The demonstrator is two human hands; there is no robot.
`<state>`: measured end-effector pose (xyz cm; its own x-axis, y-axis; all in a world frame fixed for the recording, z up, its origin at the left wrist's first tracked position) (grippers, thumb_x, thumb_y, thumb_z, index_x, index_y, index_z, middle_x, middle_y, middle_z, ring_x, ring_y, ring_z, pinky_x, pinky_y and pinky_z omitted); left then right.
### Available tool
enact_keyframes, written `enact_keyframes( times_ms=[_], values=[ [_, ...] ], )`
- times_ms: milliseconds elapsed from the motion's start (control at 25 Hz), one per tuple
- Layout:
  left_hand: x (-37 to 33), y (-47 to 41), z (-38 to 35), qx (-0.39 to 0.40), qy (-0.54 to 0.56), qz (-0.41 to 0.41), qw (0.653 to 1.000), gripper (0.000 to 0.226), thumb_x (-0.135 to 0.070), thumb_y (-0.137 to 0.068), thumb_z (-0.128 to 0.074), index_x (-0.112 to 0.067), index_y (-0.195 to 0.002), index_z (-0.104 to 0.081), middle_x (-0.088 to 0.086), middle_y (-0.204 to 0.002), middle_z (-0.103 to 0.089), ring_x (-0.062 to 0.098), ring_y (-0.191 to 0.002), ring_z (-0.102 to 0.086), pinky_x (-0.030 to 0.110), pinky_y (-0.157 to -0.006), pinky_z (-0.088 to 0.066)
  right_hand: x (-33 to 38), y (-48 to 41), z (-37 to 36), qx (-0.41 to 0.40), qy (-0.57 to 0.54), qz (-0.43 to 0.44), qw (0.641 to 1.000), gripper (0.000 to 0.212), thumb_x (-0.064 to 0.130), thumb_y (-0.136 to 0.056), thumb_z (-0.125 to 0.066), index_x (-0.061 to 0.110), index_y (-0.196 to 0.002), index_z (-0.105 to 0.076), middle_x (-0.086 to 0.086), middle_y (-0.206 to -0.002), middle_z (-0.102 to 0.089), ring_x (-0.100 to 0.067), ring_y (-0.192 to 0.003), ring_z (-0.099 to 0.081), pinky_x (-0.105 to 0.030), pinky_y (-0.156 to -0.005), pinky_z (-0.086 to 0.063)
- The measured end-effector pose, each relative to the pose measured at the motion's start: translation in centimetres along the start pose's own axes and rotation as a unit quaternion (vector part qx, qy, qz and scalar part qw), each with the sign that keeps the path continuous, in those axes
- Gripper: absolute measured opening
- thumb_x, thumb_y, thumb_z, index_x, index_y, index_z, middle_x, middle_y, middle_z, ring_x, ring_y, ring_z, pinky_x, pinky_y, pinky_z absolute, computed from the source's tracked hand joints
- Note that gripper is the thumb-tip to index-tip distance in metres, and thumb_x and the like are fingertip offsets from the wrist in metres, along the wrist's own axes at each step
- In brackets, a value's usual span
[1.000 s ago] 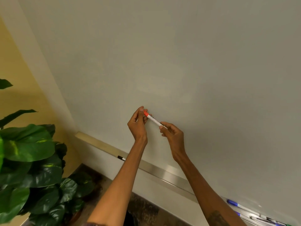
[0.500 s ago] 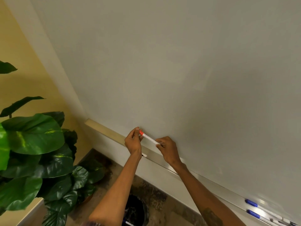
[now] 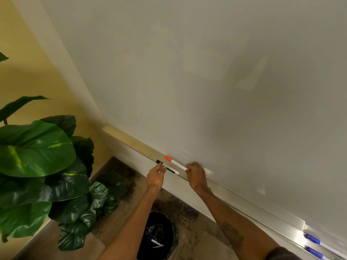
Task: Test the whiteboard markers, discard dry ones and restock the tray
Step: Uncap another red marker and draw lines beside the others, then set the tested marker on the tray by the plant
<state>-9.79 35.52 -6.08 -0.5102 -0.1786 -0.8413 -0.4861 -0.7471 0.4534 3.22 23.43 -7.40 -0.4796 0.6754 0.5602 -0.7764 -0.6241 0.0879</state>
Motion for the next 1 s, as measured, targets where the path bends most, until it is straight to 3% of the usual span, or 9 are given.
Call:
enact_keyframes(
  times_ms=[160,440,600,840,1000],
  values=[
    [2.6,0.1,1.0,0.029,-0.034,0.002,0.999,0.041,-0.019,-0.100,-0.057,-0.008,-0.140,-0.055,0.008,-0.145,-0.053,0.025,-0.136,-0.047,0.037,-0.115,-0.033,-0.1,-1.2,-1.8,0.011,0.068,-0.007,0.998,0.019,0.005,-0.093,-0.058,0.006,-0.106,-0.073,-0.011,-0.104,-0.070,-0.023,-0.095,-0.067,-0.030,-0.086,-0.053],
    [5.7,0.1,1.4,0.065,-0.090,-0.006,0.994,0.031,-0.020,-0.100,-0.058,-0.009,-0.127,-0.067,0.007,-0.133,-0.063,0.022,-0.122,-0.058,0.029,-0.106,-0.042,1.1,-2.1,-4.5,0.037,0.103,-0.013,0.994,0.019,0.005,-0.093,-0.060,0.005,-0.110,-0.069,-0.011,-0.107,-0.065,-0.027,-0.094,-0.066,-0.034,-0.080,-0.054],
    [6.6,0.4,1.6,0.056,-0.096,-0.001,0.994,0.028,-0.018,-0.098,-0.060,-0.010,-0.124,-0.068,0.008,-0.130,-0.066,0.023,-0.120,-0.061,0.039,-0.108,-0.046,1.3,-2.5,-5.4,0.033,0.104,0.000,0.994,0.021,0.004,-0.095,-0.057,0.008,-0.111,-0.068,-0.009,-0.108,-0.065,-0.025,-0.094,-0.065,-0.033,-0.079,-0.055],
    [6.3,0.5,1.2,0.070,-0.109,-0.003,0.992,0.032,-0.021,-0.099,-0.058,-0.010,-0.129,-0.065,0.007,-0.134,-0.063,0.023,-0.122,-0.059,0.041,-0.108,-0.046,0.8,-1.8,-5.3,0.038,0.044,0.008,0.998,0.030,-0.002,-0.090,-0.062,0.010,-0.117,-0.067,-0.011,-0.111,-0.066,-0.026,-0.098,-0.064,-0.032,-0.084,-0.054],
    [5.4,1.5,-0.4,0.095,-0.120,-0.012,0.988,0.034,-0.024,-0.101,-0.056,-0.013,-0.132,-0.063,0.003,-0.138,-0.060,0.022,-0.127,-0.056,0.040,-0.112,-0.043,-0.5,0.1,-3.9,0.019,0.014,-0.012,1.000,0.039,-0.006,-0.090,-0.060,0.005,-0.128,-0.061,-0.013,-0.123,-0.064,-0.027,-0.111,-0.061,-0.033,-0.097,-0.049]
  ],
)
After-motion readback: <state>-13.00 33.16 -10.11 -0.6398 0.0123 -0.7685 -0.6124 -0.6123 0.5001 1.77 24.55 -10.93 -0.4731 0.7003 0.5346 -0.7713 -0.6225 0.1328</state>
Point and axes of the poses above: each hand's wrist, its own y-axis away from the middle knuckle, its own z-axis out of the back of the hand, x = y × z, the point moved 2 cm from there along -y, towards the middle knuckle
